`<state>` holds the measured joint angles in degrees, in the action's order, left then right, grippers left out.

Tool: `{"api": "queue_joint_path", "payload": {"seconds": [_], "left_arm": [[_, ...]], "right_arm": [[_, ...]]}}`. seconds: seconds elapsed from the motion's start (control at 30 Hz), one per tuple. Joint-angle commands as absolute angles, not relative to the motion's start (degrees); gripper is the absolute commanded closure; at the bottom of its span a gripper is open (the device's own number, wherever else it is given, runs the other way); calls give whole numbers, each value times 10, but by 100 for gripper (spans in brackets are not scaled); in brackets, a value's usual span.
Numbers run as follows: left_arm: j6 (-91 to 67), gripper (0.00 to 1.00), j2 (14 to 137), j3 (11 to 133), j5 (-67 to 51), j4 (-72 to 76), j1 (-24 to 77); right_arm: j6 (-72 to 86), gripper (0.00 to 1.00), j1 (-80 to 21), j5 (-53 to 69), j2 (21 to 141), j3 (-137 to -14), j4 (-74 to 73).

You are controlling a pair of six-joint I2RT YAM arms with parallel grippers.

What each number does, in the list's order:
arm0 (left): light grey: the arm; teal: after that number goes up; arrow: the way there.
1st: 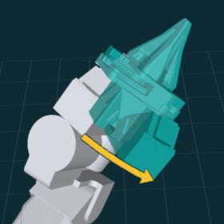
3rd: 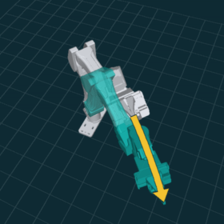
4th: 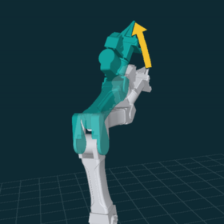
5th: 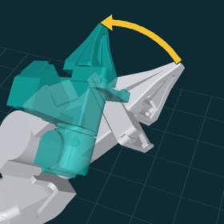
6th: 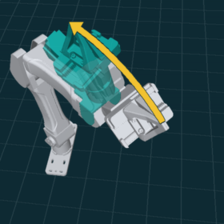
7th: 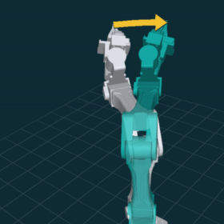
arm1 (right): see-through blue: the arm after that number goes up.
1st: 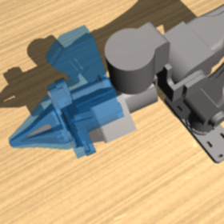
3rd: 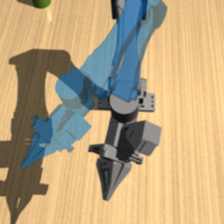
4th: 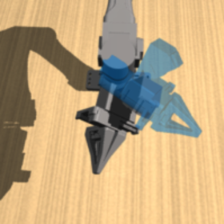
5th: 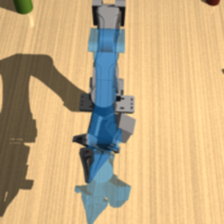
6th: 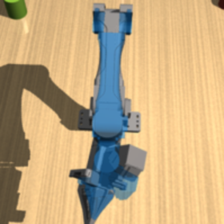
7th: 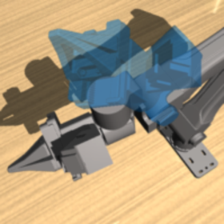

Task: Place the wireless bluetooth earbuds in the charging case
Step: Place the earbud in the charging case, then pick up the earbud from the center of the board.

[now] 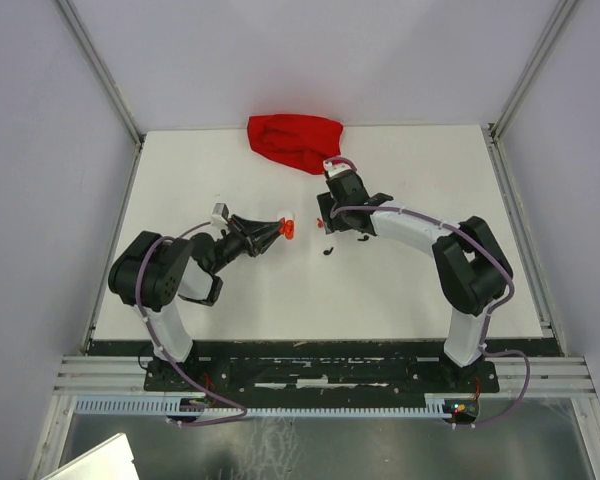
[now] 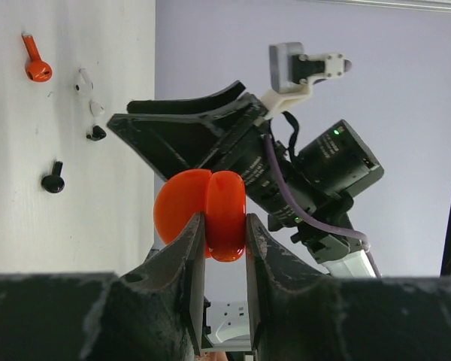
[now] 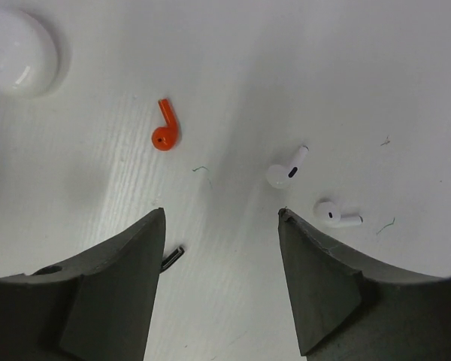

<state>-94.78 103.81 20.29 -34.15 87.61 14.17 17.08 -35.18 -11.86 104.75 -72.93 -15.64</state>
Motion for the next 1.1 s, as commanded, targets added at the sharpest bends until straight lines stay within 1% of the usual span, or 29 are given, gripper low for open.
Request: {"api": "queue_joint_path", "payload": {"seconds": [0.0,0.2,0.57,1.07], "left_arm": [[-927,97,1020,199,-350,991,134],[-928,97,1025,200,-355,991,131],[-927,97,1033,201,-363,991,122],[-926,97,1039,201,-367,991,117]], "right_arm": [[151,31,-357,-167,1081,-780,-181],[132,30,-356,-196,1131,-817,-181],[116,30,-357,-199,1195,-879,-189],[114,30,-356,-183,1231,-908,-196]]}}
